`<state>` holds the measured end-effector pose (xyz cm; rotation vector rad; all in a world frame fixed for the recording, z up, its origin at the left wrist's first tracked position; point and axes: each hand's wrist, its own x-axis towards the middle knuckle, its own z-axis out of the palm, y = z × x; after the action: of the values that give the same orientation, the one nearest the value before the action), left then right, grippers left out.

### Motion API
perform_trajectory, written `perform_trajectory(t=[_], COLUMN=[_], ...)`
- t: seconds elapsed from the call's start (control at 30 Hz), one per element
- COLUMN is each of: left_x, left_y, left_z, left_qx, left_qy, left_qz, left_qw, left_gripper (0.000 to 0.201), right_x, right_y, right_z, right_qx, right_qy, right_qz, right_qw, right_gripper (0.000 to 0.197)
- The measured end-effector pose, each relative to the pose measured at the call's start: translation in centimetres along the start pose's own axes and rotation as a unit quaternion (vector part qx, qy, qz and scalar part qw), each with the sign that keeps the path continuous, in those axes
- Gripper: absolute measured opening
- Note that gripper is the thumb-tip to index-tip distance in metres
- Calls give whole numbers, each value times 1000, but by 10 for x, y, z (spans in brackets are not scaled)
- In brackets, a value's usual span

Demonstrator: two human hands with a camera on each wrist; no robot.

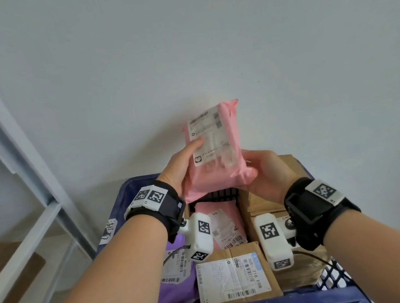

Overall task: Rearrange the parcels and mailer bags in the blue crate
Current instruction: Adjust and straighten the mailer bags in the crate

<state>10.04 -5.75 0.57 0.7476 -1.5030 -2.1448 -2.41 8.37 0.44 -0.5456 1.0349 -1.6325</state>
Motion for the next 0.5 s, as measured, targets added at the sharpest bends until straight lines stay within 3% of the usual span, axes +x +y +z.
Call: perform_trajectory(t=[0.07,0.17,0.3,0.4,0.5], left_x=[1,4,6,8,7], left_y=[-1,-4,-8,-11,-16], left_z=[-5,-12,-21,-20,-23], left_qx=[46,104,119,127,213], left_qy=[24,78,85,52,45], left_qz=[19,42,17,-34,-84], left_qw=[998,991,989,990,972], left_gripper=[38,46,47,38,32], right_x=[4,9,21,27,33], right_y=[4,6,13,20,28], right_z=[3,7,4,7,6], right_qx=[-27,-159,-317,-434,-516], right_qy=[35,100,155,181,202], right_qz=[7,-15,-53,-65,-29], right_qw=[999,982,934,880,832], right_gripper=[37,39,64,49,26])
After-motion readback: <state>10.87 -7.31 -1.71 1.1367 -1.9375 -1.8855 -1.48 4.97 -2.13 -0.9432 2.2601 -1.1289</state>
